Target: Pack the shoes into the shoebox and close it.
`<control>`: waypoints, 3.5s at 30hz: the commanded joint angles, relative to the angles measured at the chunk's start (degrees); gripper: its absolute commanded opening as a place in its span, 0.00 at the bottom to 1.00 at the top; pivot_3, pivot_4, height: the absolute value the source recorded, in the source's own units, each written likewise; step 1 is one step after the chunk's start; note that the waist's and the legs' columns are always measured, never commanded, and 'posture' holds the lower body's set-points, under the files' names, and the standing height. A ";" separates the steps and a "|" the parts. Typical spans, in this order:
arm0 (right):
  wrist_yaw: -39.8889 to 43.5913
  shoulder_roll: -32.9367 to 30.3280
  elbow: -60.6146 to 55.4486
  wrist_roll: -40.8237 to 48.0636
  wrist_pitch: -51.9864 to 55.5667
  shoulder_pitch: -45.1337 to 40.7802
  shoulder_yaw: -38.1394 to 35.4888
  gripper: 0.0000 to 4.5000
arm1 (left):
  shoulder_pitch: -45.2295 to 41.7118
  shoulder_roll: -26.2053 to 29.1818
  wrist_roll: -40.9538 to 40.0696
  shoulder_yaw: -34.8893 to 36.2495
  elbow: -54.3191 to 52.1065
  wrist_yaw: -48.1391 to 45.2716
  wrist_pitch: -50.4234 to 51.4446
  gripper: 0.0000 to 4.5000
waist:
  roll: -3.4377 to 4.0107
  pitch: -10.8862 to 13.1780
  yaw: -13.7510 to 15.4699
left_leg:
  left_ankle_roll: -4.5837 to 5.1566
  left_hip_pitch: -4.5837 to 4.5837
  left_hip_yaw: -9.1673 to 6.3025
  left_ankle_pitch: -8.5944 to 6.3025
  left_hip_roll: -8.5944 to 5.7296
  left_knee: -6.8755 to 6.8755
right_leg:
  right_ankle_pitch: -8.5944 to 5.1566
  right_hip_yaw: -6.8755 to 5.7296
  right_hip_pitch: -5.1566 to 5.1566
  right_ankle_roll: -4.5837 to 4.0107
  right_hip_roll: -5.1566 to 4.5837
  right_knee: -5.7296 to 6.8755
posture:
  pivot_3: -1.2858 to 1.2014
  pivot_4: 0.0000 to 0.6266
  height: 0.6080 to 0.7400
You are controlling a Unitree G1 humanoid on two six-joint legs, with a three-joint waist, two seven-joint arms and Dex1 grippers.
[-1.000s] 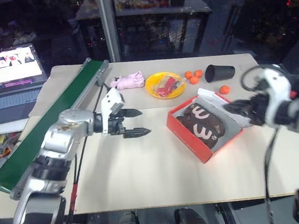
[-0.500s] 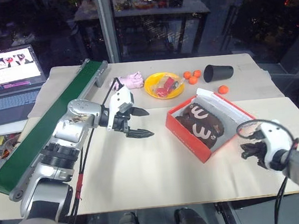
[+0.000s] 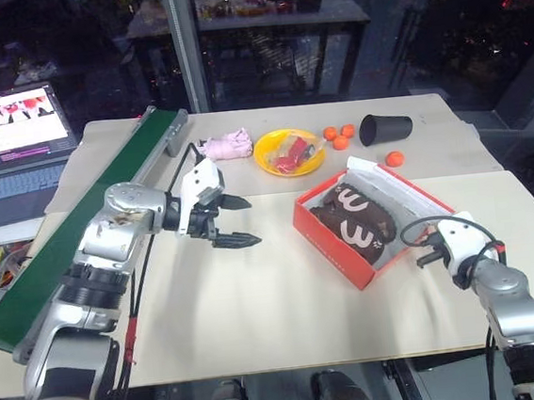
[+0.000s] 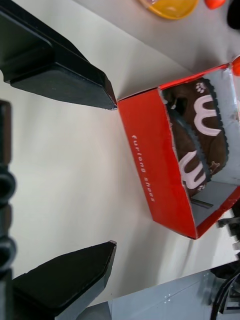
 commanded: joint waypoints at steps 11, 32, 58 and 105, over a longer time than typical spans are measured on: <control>2.83 3.89 -8.39 12.83 -10.34 -0.81 -5.96 0.02 | -2.22 -0.27 -0.36 1.58 -3.92 1.15 2.61 1.00 | 0.01 0.00 -0.04 | 0.00 0.02 0.00 0.00 0.00 0.01 | 0.01 0.01 0.02 0.00 0.01 0.04 | 0.52 0.24 1.00; 6.40 1.57 -24.30 17.59 7.92 7.96 -6.23 0.02 | -2.21 -1.99 0.23 1.63 -4.82 2.93 4.31 1.00 | 0.02 -0.01 0.34 | 0.00 0.04 -0.01 0.00 0.00 0.03 | 0.00 0.00 0.04 -0.01 0.01 0.05 | 0.52 0.24 1.00; 15.31 8.21 -26.37 13.64 16.59 1.34 15.81 0.02 | -4.08 -2.61 1.91 1.04 -0.10 2.02 1.51 1.00 | 0.08 -0.02 0.74 | 0.02 0.01 -0.08 -0.01 -0.01 0.04 | -0.03 0.00 0.05 -0.03 0.04 0.12 | 0.52 0.24 1.00; 2.63 6.35 3.61 3.22 -22.38 -11.64 4.43 0.02 | -1.39 -0.59 0.76 2.39 -5.22 3.89 4.27 1.00 | 0.07 -0.03 -0.25 | 0.02 0.05 -0.16 0.00 -0.09 0.05 | -0.01 0.11 0.13 -0.09 0.10 0.16 | 0.52 0.24 1.00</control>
